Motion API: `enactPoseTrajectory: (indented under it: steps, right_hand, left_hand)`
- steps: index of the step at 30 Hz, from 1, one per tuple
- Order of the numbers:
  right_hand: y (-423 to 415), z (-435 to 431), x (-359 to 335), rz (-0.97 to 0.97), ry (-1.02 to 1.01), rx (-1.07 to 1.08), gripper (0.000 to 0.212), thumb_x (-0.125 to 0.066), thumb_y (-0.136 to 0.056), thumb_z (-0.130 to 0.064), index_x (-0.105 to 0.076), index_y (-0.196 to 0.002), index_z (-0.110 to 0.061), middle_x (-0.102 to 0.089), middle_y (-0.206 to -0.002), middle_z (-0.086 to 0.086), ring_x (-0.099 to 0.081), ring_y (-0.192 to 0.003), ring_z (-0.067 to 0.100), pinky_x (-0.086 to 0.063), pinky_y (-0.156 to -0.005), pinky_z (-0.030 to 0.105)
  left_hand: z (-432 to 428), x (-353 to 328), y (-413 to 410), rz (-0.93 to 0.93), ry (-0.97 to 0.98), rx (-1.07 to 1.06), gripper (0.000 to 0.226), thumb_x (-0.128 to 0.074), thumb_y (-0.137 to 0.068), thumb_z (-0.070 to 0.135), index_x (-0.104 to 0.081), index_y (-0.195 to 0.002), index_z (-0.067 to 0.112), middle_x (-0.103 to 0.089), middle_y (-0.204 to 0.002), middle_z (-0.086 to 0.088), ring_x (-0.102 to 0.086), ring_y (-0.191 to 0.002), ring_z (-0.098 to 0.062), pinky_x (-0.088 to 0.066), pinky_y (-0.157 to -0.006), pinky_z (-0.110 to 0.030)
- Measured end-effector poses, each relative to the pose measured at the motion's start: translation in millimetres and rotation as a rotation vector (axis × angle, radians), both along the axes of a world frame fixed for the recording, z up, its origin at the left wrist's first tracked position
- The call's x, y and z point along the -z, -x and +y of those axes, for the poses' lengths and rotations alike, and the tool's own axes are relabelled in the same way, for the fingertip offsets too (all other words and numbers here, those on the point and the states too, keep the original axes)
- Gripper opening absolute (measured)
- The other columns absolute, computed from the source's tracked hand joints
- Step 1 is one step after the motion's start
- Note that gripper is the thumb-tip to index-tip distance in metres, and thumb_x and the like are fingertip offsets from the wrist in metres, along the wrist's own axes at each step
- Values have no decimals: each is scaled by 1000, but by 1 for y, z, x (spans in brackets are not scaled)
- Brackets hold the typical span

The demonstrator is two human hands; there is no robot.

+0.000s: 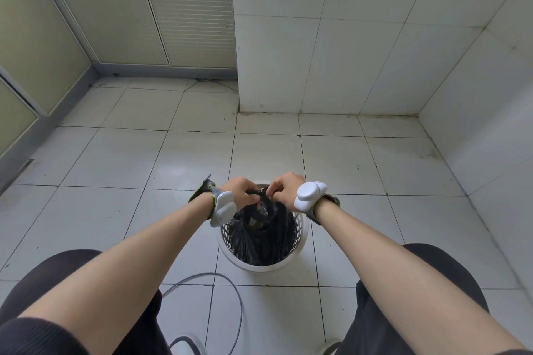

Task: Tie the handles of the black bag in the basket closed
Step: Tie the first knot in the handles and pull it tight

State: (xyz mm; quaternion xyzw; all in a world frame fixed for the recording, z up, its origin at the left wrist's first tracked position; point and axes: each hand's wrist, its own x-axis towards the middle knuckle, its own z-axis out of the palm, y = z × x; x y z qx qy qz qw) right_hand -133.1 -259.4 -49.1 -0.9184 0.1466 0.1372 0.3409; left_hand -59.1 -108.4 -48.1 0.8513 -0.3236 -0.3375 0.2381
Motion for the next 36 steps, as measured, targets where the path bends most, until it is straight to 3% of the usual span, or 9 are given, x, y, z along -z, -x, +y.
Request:
enactPoseTrajectory:
  steps: [2,4,6,9,14,21,27,30,36]
  right_hand:
    - [3,2,-2,3,-19,-2,23,-62,-79,-17,-77,-96,-20,-76,-97,3,-66,-91,20,-51,-81,25]
    - [5,4,-2,22,-59,-5,17,-67,-72,-31,-77,-83,-22,-72,-80,2,-61,-77,19,-50,-69,29]
    - [5,9,-1,49,-68,-29,30,-67,-64,-41,-72,-73,-13,-57,-63,0,-48,-62,18,-38,-57,29]
    - [7,17,2,72,-1,-91,41,-71,-58,-47,-65,-71,-8,-50,-67,0,-44,-60,18,-35,-55,30]
    - [9,35,5,39,26,-174,37,-79,-61,-42,-61,-75,-13,-66,-79,8,-62,-72,29,-54,-65,37]
    - [5,45,4,91,192,-200,38,-58,-86,-37,-63,-106,-5,-64,-112,14,-59,-103,33,-49,-90,42]
    - [4,39,4,113,243,-221,41,-48,-92,-33,-65,-99,4,-63,-109,18,-60,-98,35,-50,-84,41]
    - [7,33,8,86,192,-180,35,-51,-90,-30,-65,-81,0,-64,-103,18,-59,-91,32,-50,-81,40]
    - [14,13,16,61,152,-156,36,-56,-86,-31,-68,-69,-1,-65,-92,13,-58,-89,26,-51,-82,39]
  left_hand:
    - [1,-1,0,23,-8,-34,22,-51,-89,18,-69,-80,10,-53,-63,-3,-42,-57,-17,-33,-53,-26]
    - [2,-1,-1,32,-19,-63,21,-51,-90,18,-66,-78,11,-48,-56,1,-39,-50,-13,-30,-46,-21]
    - [2,0,-2,39,-20,-90,19,-50,-91,17,-61,-77,10,-45,-55,3,-39,-50,-11,-30,-47,-21]
    - [4,1,-2,19,-23,-120,22,-50,-91,18,-66,-84,4,-47,-56,2,-40,-51,-12,-31,-49,-24]
    - [4,2,0,0,-15,-147,25,-50,-91,18,-65,-91,-2,-48,-57,3,-43,-52,-11,-34,-48,-23]
    - [6,3,2,-29,-18,-128,24,-50,-91,19,-61,-96,-2,-55,-78,-10,-48,-72,-24,-36,-65,-28]
    - [11,1,-2,-37,2,-80,23,-56,-88,21,-63,-101,2,-58,-82,-6,-51,-75,-21,-39,-59,-25]
    - [18,2,-4,-31,16,-49,26,-63,-84,25,-64,-102,7,-59,-84,-5,-54,-72,-18,-42,-66,-25]
    - [32,9,-8,-19,21,-61,28,-64,-83,31,-66,-102,10,-60,-83,-1,-47,-40,2,-31,-34,-3]
